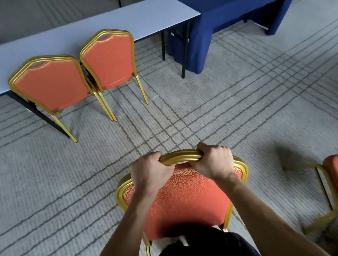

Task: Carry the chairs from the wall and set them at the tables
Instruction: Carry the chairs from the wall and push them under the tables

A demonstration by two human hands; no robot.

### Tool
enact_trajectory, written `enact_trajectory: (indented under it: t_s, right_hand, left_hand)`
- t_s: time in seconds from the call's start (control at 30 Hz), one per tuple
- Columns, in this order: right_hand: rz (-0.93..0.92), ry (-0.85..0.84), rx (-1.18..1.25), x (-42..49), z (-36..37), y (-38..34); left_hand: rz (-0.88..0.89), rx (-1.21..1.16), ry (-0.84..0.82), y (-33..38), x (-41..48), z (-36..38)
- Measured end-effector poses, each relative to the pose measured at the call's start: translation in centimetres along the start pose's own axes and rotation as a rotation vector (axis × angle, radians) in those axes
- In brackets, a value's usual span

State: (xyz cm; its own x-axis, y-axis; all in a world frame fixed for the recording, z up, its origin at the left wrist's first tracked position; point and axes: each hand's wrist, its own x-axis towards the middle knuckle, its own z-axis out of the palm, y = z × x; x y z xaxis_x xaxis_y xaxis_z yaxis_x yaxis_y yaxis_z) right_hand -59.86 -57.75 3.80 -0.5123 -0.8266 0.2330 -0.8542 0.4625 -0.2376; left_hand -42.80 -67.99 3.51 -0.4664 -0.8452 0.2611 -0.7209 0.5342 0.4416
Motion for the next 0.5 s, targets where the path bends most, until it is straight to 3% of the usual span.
enact_trajectory:
  t_s: [0.5]
  right_hand:
    - [-0.118,0.216,0.204,24.4,2.3,8.4]
  left_hand:
    - [0.114,0.066,0.1,5.7,23.9,6.8]
